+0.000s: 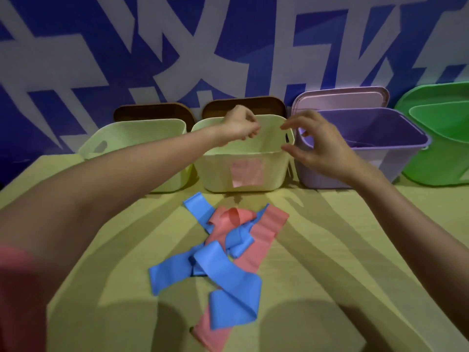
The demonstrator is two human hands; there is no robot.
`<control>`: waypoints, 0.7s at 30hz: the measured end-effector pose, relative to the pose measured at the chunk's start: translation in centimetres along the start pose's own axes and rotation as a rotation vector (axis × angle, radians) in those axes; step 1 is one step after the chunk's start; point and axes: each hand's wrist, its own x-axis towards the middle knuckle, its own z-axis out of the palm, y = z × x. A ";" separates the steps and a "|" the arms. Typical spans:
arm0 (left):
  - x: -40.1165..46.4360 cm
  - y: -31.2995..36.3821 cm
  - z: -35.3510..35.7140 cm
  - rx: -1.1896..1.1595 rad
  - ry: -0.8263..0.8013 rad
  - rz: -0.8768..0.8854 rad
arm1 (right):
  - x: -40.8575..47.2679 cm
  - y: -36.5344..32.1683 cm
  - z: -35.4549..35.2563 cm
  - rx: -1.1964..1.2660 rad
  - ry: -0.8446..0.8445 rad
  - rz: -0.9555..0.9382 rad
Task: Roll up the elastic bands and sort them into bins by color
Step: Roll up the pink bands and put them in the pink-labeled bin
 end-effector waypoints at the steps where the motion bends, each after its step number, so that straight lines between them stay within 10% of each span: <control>1: -1.0 0.3 -0.2 0.007 0.064 0.066 | -0.6 -0.6 -0.1 0.011 0.018 -0.010; 10: -9.9 -1.0 0.9 -0.068 0.113 0.310 | -7.1 -2.9 3.3 0.070 -0.179 0.025; 21: -17.0 -12.1 3.8 -0.188 0.232 -0.086 | -7.9 -6.0 10.2 0.159 -0.314 0.329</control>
